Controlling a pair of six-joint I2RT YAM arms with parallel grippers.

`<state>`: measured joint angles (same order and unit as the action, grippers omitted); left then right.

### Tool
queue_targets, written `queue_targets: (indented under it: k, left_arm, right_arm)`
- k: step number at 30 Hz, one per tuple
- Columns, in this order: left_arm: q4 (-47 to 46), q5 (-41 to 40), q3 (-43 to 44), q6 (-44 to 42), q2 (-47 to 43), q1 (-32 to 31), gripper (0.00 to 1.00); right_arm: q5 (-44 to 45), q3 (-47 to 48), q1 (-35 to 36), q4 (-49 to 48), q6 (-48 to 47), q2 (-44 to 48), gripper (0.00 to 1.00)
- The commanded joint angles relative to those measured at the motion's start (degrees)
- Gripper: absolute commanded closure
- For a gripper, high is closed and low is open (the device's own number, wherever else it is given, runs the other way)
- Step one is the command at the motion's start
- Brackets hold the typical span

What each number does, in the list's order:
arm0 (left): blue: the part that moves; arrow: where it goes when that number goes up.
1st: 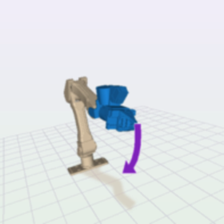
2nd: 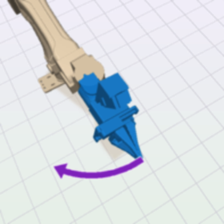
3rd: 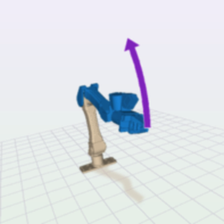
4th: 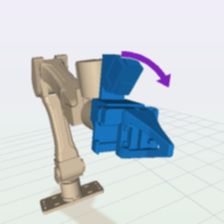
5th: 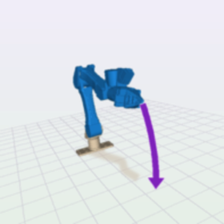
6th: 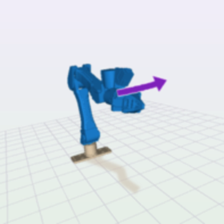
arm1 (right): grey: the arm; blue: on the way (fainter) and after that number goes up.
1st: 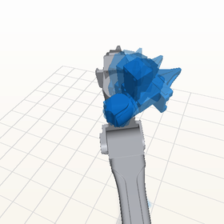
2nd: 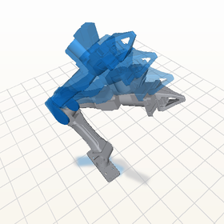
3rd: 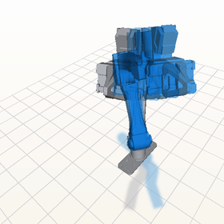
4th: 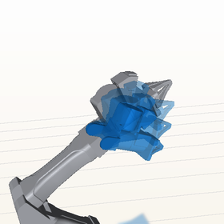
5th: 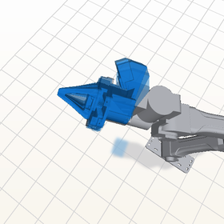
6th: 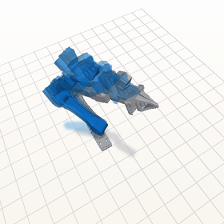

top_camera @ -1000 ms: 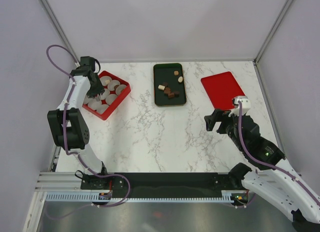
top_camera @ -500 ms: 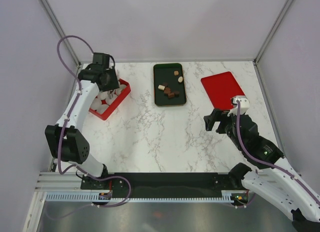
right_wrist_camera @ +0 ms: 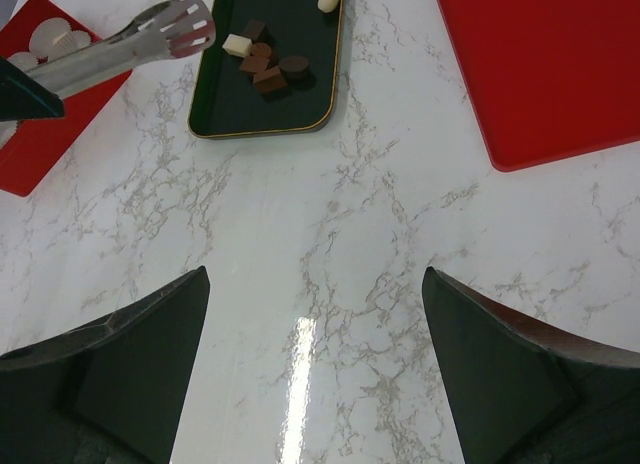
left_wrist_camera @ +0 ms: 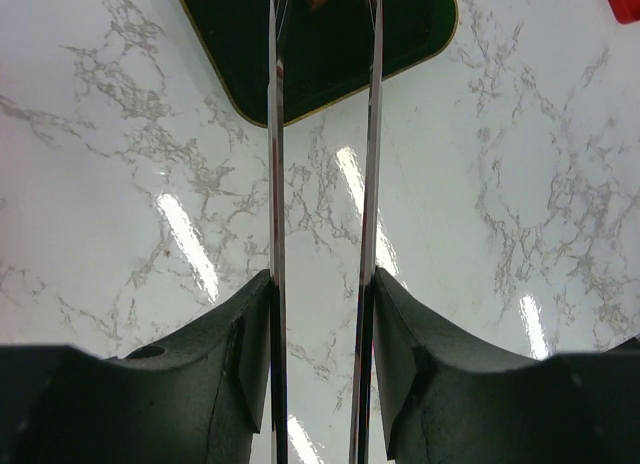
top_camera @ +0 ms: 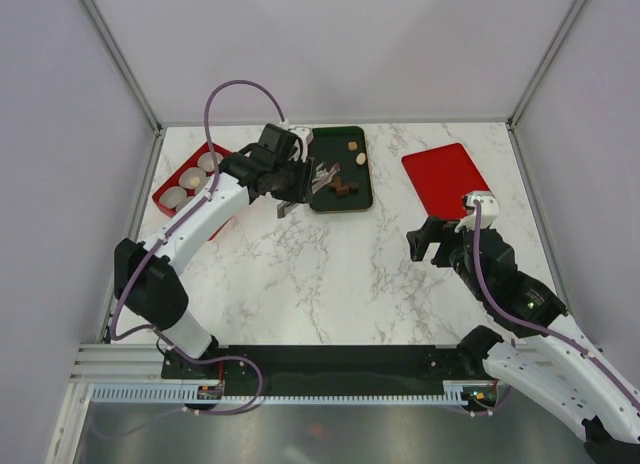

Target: Pack the chocolate

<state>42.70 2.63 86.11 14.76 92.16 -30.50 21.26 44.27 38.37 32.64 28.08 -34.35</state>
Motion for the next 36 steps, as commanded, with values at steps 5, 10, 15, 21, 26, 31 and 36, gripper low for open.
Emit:
queue_targets:
  k: [5, 10, 15, 21, 26, 31, 36]
  left_arm:
    - [-3.85, 2.99, -0.32, -4.48, 5.39, -1.49, 0.51]
    - [-4.11, 2.11, -0.15, -5.1, 9.61, -1.58, 0.52]
    - [-4.46, 1.85, 0.99, -5.27, 13.13, -1.58, 0.52]
    - [-5.17, 2.9, 2.75, -5.45, 15.5, -1.67, 0.52]
    - [-5.08, 4.22, 4.42, -5.71, 16.74, -1.67, 0.52]
    - [-5.26, 5.71, 4.33, -5.8, 16.39, -1.75, 0.52]
    - [-5.17, 6.51, 3.98, -5.8, 16.03, -1.93, 0.56]
  right_arm:
    - [0.54, 2.05, 0.04, -0.21, 0.31, 0.25, 0.04]
    - [0.98, 1.78, 0.04, -0.3, -0.04, 0.16, 0.04]
    - [1.59, 1.96, 0.04, -0.21, -0.74, 0.16, 0.04]
    - [2.21, 1.96, 0.04, -0.3, -1.27, -0.02, 0.04]
    - [2.3, 1.78, 0.04, -0.48, -1.44, -0.02, 0.04]
    - [2.47, 1.87, 0.04, -0.48, -1.53, 0.07, 0.03]
    - [2.12, 1.78, 0.04, -0.65, -1.27, -0.02, 0.03]
